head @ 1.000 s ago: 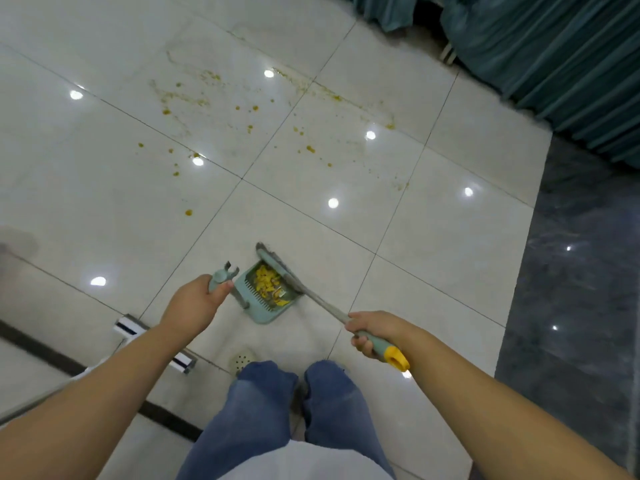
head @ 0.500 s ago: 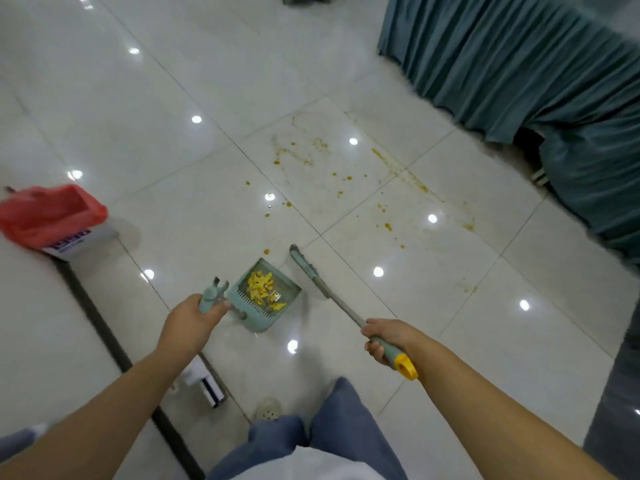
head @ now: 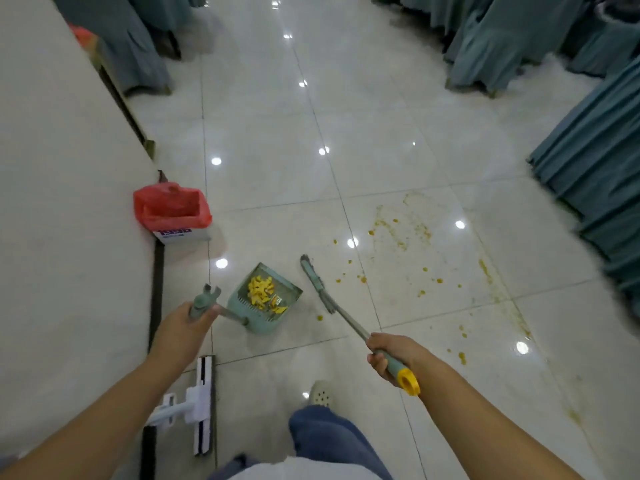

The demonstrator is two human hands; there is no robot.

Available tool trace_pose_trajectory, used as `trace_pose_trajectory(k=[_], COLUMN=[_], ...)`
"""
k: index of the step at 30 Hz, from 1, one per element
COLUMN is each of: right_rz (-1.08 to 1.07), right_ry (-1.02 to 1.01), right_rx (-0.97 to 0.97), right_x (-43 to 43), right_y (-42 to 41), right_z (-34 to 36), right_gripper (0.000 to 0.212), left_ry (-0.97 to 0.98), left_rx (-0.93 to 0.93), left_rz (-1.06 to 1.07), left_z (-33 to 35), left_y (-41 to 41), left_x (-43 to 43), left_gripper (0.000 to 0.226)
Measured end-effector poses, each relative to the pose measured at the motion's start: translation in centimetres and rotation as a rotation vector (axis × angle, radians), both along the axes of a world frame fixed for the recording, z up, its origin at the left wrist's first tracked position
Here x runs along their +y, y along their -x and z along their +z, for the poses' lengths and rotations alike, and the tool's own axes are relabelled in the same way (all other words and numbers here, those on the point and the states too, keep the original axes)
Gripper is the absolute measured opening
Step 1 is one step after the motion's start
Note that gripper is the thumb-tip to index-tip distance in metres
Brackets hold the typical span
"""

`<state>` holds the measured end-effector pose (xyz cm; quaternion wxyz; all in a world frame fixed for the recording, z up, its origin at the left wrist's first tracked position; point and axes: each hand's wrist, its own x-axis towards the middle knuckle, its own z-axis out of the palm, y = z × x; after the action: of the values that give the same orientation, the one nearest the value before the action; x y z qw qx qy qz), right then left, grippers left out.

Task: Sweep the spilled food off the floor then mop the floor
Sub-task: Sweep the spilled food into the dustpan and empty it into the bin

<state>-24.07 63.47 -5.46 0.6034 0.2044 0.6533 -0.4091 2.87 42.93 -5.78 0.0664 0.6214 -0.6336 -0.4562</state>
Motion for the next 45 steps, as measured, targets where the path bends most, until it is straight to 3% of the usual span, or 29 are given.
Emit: trace_pose_trajectory(k=[12,31,45], right_rz=[0.276,0.278,0.554], right_ry=[0.009,-0.061,-0.101], right_rx=[0.004,0.105,0.062], right_x=[-24.0,-55.8,-82.4], right_y=[10.0,19.3,34.6], right_z=[0.1,1.1,0.0], right_gripper=[0.011,0.007,0.011], left_ry=[0.017,-0.023,-0.031], left_rx=[0.066,0.195,0.101], left_rz=[0.251,0.258,0.529], left_z=[0.8,0.5,-1.5], left_y=[4.3,15.6,28.9], left_x=[-11.6,-42.3,-61.4], left_gripper=[0.023,0.010,0.032])
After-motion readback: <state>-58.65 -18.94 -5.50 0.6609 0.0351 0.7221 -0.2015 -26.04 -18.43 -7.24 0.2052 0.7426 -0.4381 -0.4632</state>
